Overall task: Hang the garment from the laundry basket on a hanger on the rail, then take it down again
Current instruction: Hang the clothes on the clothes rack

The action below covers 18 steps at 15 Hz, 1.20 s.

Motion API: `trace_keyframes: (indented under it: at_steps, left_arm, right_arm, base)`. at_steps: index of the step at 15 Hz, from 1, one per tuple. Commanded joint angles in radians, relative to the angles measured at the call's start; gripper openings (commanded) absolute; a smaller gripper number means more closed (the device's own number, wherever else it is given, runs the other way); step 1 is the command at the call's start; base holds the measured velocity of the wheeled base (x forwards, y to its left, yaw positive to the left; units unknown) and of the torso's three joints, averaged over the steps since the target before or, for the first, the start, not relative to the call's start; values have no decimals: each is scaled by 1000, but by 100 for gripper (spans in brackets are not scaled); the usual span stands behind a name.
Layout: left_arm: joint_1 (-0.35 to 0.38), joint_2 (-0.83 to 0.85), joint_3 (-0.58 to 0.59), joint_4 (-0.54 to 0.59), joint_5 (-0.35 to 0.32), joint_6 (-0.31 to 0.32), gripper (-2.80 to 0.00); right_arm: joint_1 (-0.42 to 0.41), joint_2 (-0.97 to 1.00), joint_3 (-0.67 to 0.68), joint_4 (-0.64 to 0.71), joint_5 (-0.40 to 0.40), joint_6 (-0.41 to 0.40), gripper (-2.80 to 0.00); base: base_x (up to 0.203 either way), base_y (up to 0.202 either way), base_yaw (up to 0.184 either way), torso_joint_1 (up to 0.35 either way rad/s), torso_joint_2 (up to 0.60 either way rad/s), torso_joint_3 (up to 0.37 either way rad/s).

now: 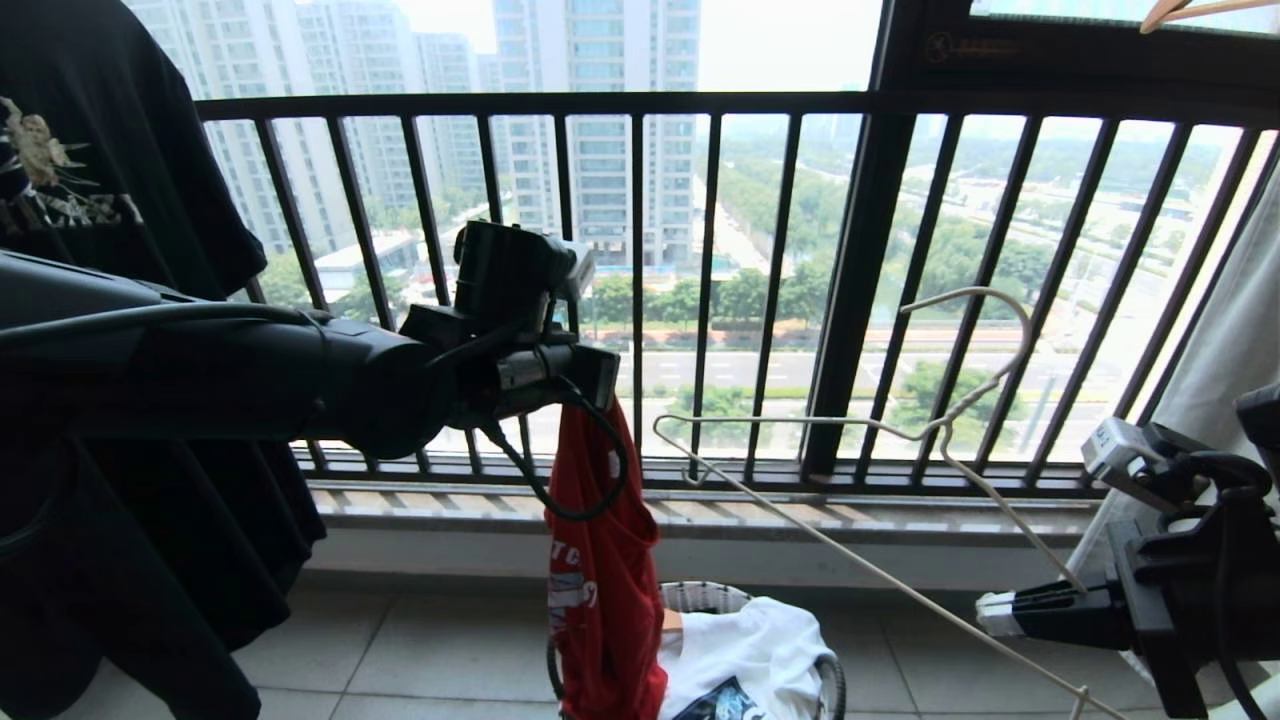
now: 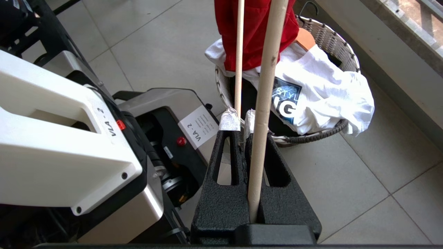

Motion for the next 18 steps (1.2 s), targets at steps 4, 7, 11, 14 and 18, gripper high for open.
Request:
trace_keyframes:
  at_steps: [4, 7, 11, 14, 18]
  left_arm:
    - [-19, -4, 28, -61, -24, -1, -280]
    - [-66, -39, 63, -61, -37, -1, -280]
    - [-115, -52, 93, -62, -38, 0, -280]
    - [-150, -87, 121, -61, -37, 0, -280]
    - [-197, -149, 157, -51, -35, 3, -280]
  right_arm:
    - [74, 62, 12, -3, 7, 10, -280]
    - [76, 61, 5, -7, 8, 38, -280]
    - [74, 56, -3, -8, 7, 44, -280]
    - [54, 46, -15, -15, 4, 64, -280]
    - [25, 47, -16, -30, 3, 63, -280]
  base:
    - [0, 0, 0, 0, 0, 0]
    - [0, 0, 0, 0, 0, 0]
    - [0, 0, 0, 0, 0, 0]
    - [0, 0, 0, 0, 0, 0]
    - [0, 0, 0, 0, 0, 0]
